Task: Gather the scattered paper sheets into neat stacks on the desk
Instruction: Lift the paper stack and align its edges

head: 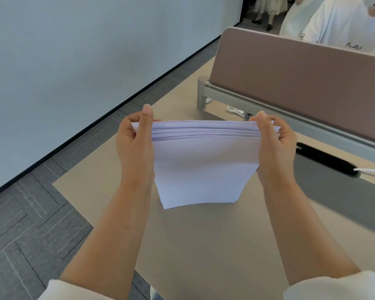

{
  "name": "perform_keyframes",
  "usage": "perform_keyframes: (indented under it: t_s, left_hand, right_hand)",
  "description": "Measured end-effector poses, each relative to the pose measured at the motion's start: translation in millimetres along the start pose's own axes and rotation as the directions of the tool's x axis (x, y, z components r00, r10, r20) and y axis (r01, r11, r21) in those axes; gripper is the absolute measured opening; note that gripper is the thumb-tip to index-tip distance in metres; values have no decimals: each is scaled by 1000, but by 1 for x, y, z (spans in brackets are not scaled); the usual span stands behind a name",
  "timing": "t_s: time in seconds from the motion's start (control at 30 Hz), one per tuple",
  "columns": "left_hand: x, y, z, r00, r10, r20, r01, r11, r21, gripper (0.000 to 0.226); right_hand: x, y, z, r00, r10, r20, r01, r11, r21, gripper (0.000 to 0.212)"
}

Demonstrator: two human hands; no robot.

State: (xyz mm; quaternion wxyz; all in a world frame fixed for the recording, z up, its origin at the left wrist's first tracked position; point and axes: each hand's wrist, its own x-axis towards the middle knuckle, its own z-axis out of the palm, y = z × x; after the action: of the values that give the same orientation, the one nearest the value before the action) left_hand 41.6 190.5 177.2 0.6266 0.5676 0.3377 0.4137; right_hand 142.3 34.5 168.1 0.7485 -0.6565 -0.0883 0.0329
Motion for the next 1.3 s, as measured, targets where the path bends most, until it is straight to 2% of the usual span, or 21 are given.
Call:
perform_keyframes:
  t_s: [0.1, 0.23, 0.3, 0.47, 0.57, 0.63, 0.67, 0.7, 0.8, 0.83, 0.93, 1.0, 1.07, 1.17, 1.3]
  left_hand:
    - [1, -4, -1, 1000, 2, 9, -2, 1000, -7, 20]
    - [-2, -2, 0, 997, 61, 56, -61, 998, -1, 29]
    - [-1, -1, 0, 997, 32, 66, -31, 999, -19, 12]
    - [-1, -1, -3, 991, 79, 105, -73, 995, -61, 19]
    - [8, -10, -13, 981, 13, 191, 17, 988, -155, 47]
    - [13, -25, -21, 959, -120, 259, 166, 972, -164, 68]
    - [13, -35, -24, 938, -172, 301, 223, 965, -141, 69]
    - [10, -45, -25, 920, -198, 339, 239, 967, -85, 65]
    - [3, -66, -24, 901, -161, 402, 178, 984, -5, 59]
    - [3, -68, -24, 908, -155, 390, 169, 986, -2, 61]
    - [12, -76, -25, 931, -167, 324, 186, 982, -27, 60]
    - [13, -86, -24, 919, -183, 348, 195, 981, 0, 38]
    - [10, -92, -21, 923, -236, 305, 243, 970, 15, 19]
    - [10, -96, -16, 938, -286, 194, 302, 951, -60, 24]
    - [0, -95, -6, 929, -262, 261, 288, 955, -66, 31]
  right_hand:
    - [2, 1, -1, 1000, 1, -6, -1, 1000, 3, 19]
    - [2, 2, 0, 999, -24, 34, 24, 1000, 11, 17]
    - [3, 3, 0, 999, -31, 38, 31, 1000, 2, 12]
    - [6, 2, -2, 995, -59, 79, 52, 995, 91, 18]
    - [12, 16, -18, 956, -138, 260, 122, 989, 78, 38]
    - [15, 33, -30, 926, -64, 371, 72, 997, -8, 70]
    - [14, 43, -34, 915, -2, 404, 24, 998, -50, 81]
    - [11, 52, -35, 903, 50, 427, -21, 997, -73, 84]
    - [8, 68, -34, 903, 97, 418, -74, 995, -70, 46]
    - [8, 69, -34, 909, 89, 408, -69, 996, -65, 40]
    - [12, 72, -37, 909, 88, 408, -81, 996, -35, 44]
    - [12, 79, -36, 896, 114, 428, -105, 993, -45, 47]
    - [9, 87, -33, 892, 136, 430, -115, 990, -76, 44]
    - [5, 89, -27, 919, 125, 374, -108, 992, -68, 27]
    - [1, 93, -24, 972, 93, 215, -93, 996, -14, 26]
